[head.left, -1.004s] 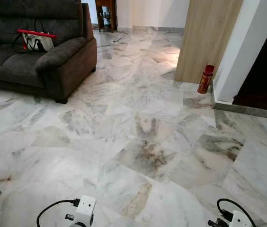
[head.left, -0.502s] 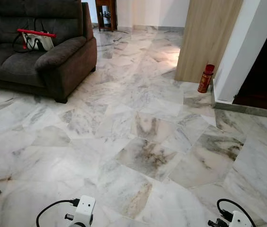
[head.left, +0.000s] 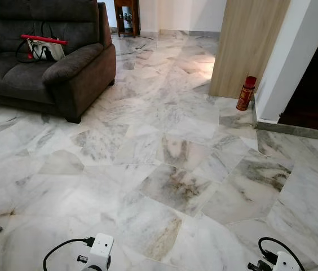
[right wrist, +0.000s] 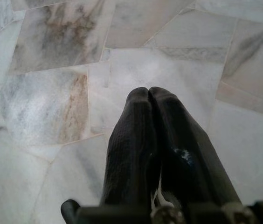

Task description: Picking trash to rubbish bin

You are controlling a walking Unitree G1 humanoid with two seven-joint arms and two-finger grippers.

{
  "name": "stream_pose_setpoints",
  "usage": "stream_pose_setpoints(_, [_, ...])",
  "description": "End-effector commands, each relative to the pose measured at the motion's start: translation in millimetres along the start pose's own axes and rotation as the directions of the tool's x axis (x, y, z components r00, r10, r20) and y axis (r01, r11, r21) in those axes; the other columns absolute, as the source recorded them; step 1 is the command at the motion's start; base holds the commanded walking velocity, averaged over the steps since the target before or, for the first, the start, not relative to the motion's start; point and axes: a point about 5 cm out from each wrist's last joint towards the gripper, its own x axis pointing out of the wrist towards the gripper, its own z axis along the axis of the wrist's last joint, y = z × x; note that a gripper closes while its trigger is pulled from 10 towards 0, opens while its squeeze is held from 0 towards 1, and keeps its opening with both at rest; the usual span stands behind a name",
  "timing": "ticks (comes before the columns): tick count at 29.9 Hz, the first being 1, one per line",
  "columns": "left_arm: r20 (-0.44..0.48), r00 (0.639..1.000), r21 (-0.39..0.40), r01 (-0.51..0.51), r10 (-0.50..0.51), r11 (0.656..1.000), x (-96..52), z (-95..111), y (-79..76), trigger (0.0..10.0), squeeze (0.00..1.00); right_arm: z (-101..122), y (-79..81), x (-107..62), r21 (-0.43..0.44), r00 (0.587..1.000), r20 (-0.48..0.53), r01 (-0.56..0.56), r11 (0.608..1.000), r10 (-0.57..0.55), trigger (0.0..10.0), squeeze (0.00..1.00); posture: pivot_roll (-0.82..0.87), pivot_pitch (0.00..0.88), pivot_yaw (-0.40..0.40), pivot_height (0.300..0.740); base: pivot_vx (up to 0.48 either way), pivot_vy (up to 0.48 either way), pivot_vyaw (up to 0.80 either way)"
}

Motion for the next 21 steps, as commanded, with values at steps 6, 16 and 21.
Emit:
stream_pose_setpoints(6, [-0.013,1.000,0.008,-0.007,0.007,1.000,-1.4,-3.8,4.7,10.0,0.00,-5.8,-1.3,-2.6,0.004,1.000,-0.013,0.005,1.000,-0.005,10.0,0.00,0.04,0.059,0.021,0.740,0.000,0.000,0.00])
stream_pose_setpoints(16, [-0.008,1.000,0.014,-0.013,0.013,1.000,-1.4,-2.8,5.7,10.0,0.00,-7.9,-2.0,-3.6,0.010,1.000,-0.015,0.009,1.000,-0.009,10.0,0.00,0.04,0.065,0.026,0.740,0.000,0.000,0.00])
stream_pose_setpoints(21, [-0.009,1.000,0.023,-0.023,0.024,0.999,-1.3,-2.4,7.2,10.0,0.00,-8.4,-2.6,-4.1,0.011,1.000,-0.014,0.011,1.000,-0.011,10.0,0.00,0.04,0.071,0.028,0.740,0.000,0.000,0.00])
